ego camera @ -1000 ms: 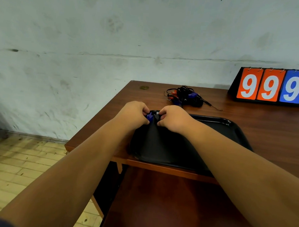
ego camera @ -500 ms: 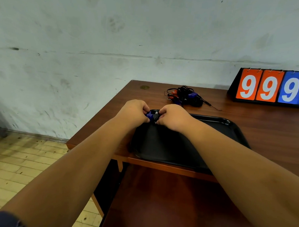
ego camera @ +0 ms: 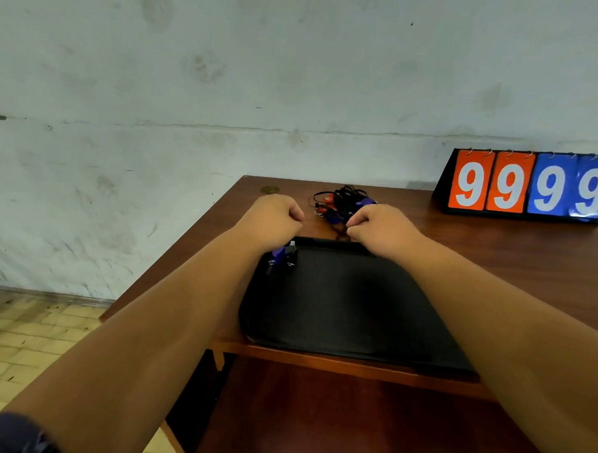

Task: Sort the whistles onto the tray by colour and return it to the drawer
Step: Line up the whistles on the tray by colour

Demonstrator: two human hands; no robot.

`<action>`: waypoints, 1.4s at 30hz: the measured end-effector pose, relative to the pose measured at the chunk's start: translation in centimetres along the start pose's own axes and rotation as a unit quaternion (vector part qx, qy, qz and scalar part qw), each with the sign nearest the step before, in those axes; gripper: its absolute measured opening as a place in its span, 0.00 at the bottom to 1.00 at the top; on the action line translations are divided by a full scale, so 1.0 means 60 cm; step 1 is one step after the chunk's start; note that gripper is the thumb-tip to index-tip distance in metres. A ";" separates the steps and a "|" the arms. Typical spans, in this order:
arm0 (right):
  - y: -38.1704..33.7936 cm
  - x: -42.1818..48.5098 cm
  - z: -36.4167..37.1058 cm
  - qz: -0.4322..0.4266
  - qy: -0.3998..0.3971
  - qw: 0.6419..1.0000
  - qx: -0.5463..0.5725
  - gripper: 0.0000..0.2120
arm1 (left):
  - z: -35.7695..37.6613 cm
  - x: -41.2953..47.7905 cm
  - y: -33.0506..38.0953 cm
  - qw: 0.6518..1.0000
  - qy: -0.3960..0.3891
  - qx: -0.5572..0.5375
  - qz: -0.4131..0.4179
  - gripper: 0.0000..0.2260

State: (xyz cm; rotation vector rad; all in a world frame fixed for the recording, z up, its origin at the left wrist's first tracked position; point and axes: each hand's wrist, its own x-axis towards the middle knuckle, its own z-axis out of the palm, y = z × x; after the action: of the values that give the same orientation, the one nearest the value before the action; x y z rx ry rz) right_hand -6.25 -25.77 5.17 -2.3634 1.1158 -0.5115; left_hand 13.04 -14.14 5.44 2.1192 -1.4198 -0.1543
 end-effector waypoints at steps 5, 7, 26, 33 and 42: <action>0.040 0.030 -0.021 0.013 0.021 0.999 -0.036 0.12 | 0.015 0.059 0.023 0.999 -0.023 0.037 0.015 0.11; 0.056 0.050 -0.024 0.021 0.026 0.998 -0.044 0.12 | 0.024 0.086 0.024 0.998 -0.027 0.050 0.011 0.12; 0.151 0.234 -0.009 0.049 0.080 0.995 -0.037 0.14 | 0.130 0.285 0.093 0.994 -0.054 0.032 0.094 0.13; 0.176 0.268 0.008 0.027 0.061 0.995 -0.070 0.13 | 0.175 0.322 0.095 0.990 -0.052 0.098 0.083 0.08; 0.180 0.270 0.011 0.011 0.074 0.991 -0.110 0.04 | 0.189 0.320 0.089 0.985 -0.048 0.144 0.084 0.13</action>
State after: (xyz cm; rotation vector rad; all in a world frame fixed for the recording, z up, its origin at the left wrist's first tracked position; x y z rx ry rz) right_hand -2.83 -44.44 0.68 -2.5303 1.3237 -0.5903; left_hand 12.43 -36.92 2.99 2.2302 -1.7606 0.0182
